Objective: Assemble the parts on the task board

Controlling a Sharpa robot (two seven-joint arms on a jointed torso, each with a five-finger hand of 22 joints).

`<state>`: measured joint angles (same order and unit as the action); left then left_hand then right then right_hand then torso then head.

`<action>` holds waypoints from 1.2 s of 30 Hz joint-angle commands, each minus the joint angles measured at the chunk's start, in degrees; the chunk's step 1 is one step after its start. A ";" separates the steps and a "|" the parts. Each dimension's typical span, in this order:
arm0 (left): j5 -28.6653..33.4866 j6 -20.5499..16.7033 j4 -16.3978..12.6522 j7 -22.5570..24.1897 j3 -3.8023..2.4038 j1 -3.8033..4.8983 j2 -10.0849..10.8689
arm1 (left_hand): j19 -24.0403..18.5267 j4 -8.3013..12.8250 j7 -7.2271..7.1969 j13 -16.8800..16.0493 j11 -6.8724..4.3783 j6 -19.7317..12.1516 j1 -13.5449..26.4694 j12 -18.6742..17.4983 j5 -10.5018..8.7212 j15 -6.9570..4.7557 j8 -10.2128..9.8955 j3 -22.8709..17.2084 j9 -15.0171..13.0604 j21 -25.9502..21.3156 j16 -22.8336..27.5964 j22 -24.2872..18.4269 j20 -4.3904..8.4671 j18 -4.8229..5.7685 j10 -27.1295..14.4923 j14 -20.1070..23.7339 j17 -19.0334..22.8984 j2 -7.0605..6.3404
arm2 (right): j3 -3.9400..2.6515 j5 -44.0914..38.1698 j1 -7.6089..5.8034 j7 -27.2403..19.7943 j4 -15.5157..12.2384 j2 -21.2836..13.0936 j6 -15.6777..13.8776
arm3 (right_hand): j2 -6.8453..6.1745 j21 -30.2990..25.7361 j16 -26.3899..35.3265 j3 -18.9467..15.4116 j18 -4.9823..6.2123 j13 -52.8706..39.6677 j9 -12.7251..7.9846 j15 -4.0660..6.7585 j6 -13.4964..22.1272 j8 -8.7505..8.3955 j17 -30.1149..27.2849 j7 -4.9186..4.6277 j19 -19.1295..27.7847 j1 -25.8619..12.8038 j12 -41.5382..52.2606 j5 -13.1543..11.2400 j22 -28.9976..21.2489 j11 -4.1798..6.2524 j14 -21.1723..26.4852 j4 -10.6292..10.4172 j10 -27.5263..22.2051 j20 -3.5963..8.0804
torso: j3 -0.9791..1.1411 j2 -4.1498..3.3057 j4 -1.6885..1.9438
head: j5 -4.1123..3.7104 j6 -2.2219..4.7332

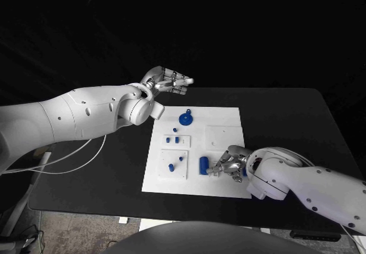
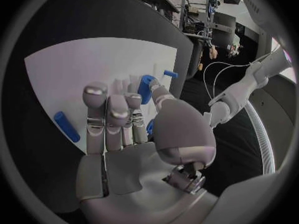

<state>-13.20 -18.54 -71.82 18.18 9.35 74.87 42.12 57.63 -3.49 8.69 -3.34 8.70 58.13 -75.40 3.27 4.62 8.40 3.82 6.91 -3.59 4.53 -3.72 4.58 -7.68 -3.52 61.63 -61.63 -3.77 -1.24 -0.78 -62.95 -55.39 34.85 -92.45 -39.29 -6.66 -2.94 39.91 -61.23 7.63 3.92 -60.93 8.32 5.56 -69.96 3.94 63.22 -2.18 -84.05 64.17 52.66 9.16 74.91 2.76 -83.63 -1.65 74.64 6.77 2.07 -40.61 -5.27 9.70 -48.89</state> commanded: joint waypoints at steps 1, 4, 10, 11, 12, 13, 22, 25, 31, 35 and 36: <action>0.34 0.88 -0.12 0.20 -0.06 0.07 -0.07 | 0.06 -0.28 0.08 -0.04 -0.02 -0.47 0.45 0.20 0.25 0.20 0.35 0.06 0.00 0.36 0.25 -0.08 -0.17 -0.53 -0.47 0.26 0.06 -0.01 | 0.01 -1.60 0.06 1.18 0.29 0.40 -1.40 | 0.29 0.29 -0.19 0.43 -0.55 -0.21 0.09 0.35 -0.42 -0.27 -0.03 0.00 -2.47 -0.21 0.43 0.21 4.75 -0.14 -0.03 0.10 0.49 0.33 | 0.03 0.01 -0.02 | 0.01 -0.08; 0.34 0.93 -0.12 0.15 -0.06 0.07 -0.07 | 0.06 -0.28 0.08 -0.04 -0.02 -0.47 0.45 0.20 0.25 0.20 0.35 0.06 0.00 0.36 0.25 -0.08 -0.17 -0.53 -0.47 0.26 0.06 -0.01 | 0.01 -1.69 0.06 1.37 0.51 0.72 -1.32 | 0.39 0.27 -0.25 0.49 -0.59 -0.29 0.14 0.39 -0.51 -0.28 -0.02 0.06 -2.48 -0.36 0.50 0.24 4.74 -0.11 -0.06 0.18 0.54 0.38 | 0.02 0.02 -0.02 | 0.04 -0.10; 0.35 0.94 -0.14 0.02 -0.06 0.07 -0.04 | 0.06 -0.28 0.08 -0.04 -0.02 -0.47 0.45 0.20 0.25 0.20 0.35 0.06 0.00 0.36 0.25 -0.08 -0.17 -0.53 -0.47 0.26 0.06 -0.01 | 0.01 -1.75 0.06 1.78 0.70 1.07 0.40 | 0.23 0.27 -0.23 0.54 -0.70 -0.38 0.22 0.40 -0.52 -0.29 -0.16 0.05 -2.43 -0.59 0.44 0.62 4.73 -0.11 -0.01 0.61 0.50 0.44 | 0.03 0.02 -0.03 | 0.09 -0.11; 0.35 0.94 -0.14 0.01 -0.06 0.07 -0.04 | 0.06 -0.28 0.08 -0.04 -0.02 -0.47 0.45 0.20 0.25 0.20 0.35 0.06 0.00 0.36 0.25 -0.08 -0.17 -0.53 -0.47 0.26 0.06 -0.01 | 0.01 -1.75 0.06 1.87 0.73 1.11 0.77 | 0.17 0.24 -0.22 0.56 -0.71 -0.37 0.22 0.40 -0.49 -0.30 -0.18 0.05 -2.41 -0.57 0.39 0.64 4.72 -0.11 -0.01 0.71 0.47 0.43 | 0.02 0.03 -0.04 | 0.11 -0.12; 0.35 0.94 -0.14 -0.01 -0.06 0.07 -0.04 | 0.06 -0.28 0.08 -0.04 -0.02 -0.47 0.45 0.20 0.25 0.20 0.35 0.06 0.00 0.36 0.25 -0.08 -0.17 -0.53 -0.47 0.26 0.06 -0.01 | 0.01 -1.76 0.06 1.96 0.75 1.14 1.17 | 0.07 0.31 -0.17 0.57 -0.72 -0.38 0.24 0.40 -0.52 -0.29 -0.24 0.06 -2.41 -0.50 0.38 0.78 4.74 -0.11 0.01 0.84 0.46 0.43 | 0.01 0.03 -0.05 | 0.12 -0.13; 0.35 0.96 -0.15 -0.04 -0.06 0.07 -0.03 | 0.06 -0.28 0.08 -0.04 -0.02 -0.47 0.45 0.20 0.25 0.20 0.35 0.06 0.00 0.36 0.25 -0.08 -0.17 -0.53 -0.47 0.26 0.06 -0.01 | 0.01 -1.76 0.06 2.04 0.79 1.18 1.49 | -0.01 0.23 -0.20 0.61 -0.73 -0.40 0.23 0.39 -0.50 -0.29 -0.22 0.05 -2.39 -0.37 0.38 0.99 4.72 -0.10 -0.01 1.03 0.46 0.43 | 0.02 0.03 -0.04 | 0.11 -0.15; 0.35 1.04 -0.16 -0.25 -0.06 0.07 -0.04 | 0.06 -0.41 0.15 -0.04 0.02 -0.68 0.31 0.19 0.34 0.22 0.34 -0.02 0.01 0.37 0.24 -0.09 -0.19 -0.56 -0.57 0.29 0.05 -0.09 | 0.02 -1.92 0.13 2.96 1.47 1.73 3.36 | -0.97 0.14 -0.16 0.12 -0.77 -0.44 0.16 0.37 -0.58 -0.30 -0.38 0.06 -2.30 -0.34 0.21 4.56 4.70 -0.10 0.04 2.27 0.36 0.42 | 0.05 0.01 -0.01 | -0.01 -0.39; 0.35 1.06 -0.15 -0.29 -0.05 0.08 -0.03 | 0.06 -0.41 0.15 -0.04 0.02 -0.68 0.31 0.19 0.34 0.22 0.34 -0.02 0.01 0.37 0.24 -0.09 -0.19 -0.56 -0.57 0.29 0.05 -0.09 | 0.02 -1.95 0.19 3.10 1.58 1.88 3.13 | -0.89 0.17 -0.17 0.11 -0.78 -0.52 0.16 0.38 -0.63 -0.29 -0.40 0.09 -2.32 -0.45 0.29 4.93 4.70 -0.08 0.03 2.13 0.42 0.42 | 0.06 0.01 -0.01 | -0.02 -0.46; 0.35 1.13 -0.12 -0.37 -0.05 0.08 -0.05 | 0.06 -0.41 0.15 -0.04 0.02 -0.68 0.31 0.19 0.34 0.22 0.34 -0.02 0.01 0.37 0.24 -0.09 -0.19 -0.56 -0.57 0.29 0.05 -0.09 | 0.03 -2.03 0.27 3.33 1.90 2.17 2.64 | -0.41 0.22 -0.21 0.28 -0.82 -0.61 0.16 0.41 -0.82 -0.29 -0.41 0.21 -2.35 -0.52 0.32 6.36 4.71 0.00 0.02 2.24 0.49 0.46 | 0.04 0.02 -0.03 | -0.10 -0.56; 0.35 1.15 -0.10 -0.40 -0.05 0.08 -0.08 | 0.06 -0.41 0.15 -0.04 0.02 -0.68 0.31 0.19 0.34 0.22 0.34 -0.02 0.01 0.37 0.24 -0.09 -0.19 -0.56 -0.57 0.29 0.05 -0.09 | 0.03 -2.04 0.34 3.41 2.08 2.26 2.51 | -0.03 0.26 -0.22 0.30 -0.83 -0.66 0.15 0.42 -0.85 -0.30 -0.42 0.23 -2.36 -0.88 0.36 6.58 4.72 0.01 0.01 2.09 0.56 0.46 | 0.05 0.01 -0.03 | -0.10 -0.59; 0.35 1.16 -0.10 -0.41 -0.05 0.08 -0.09 | 0.06 -0.41 0.15 -0.04 0.02 -0.68 0.31 0.19 0.34 0.22 0.34 -0.02 0.01 0.37 0.24 -0.09 -0.19 -0.56 -0.57 0.29 0.05 -0.09 | 0.03 -2.04 0.36 3.42 2.09 2.26 2.51 | -0.03 0.26 -0.22 0.30 -0.83 -0.66 0.15 0.42 -0.85 -0.30 -0.42 0.23 -2.36 -0.88 0.36 6.58 4.72 0.01 0.01 2.09 0.56 0.46 | 0.05 0.02 -0.02 | -0.11 -0.60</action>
<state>-13.19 -18.15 -71.82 17.56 9.35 74.87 42.12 57.63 -3.48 8.90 -3.34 8.70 57.92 -75.42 3.27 4.62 8.40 3.82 6.91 -3.59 4.53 -3.72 4.55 -7.68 -3.52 61.63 -61.63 -3.77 -1.25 -0.95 -64.25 -55.33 37.28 -90.63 -37.05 -5.05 -3.02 39.91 -61.22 7.86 3.93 -61.56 8.60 5.63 -70.63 3.81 62.85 -1.76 -84.04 63.65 53.01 15.54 74.91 2.57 -83.72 0.48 74.84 6.75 2.13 -40.59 -5.28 9.59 -49.48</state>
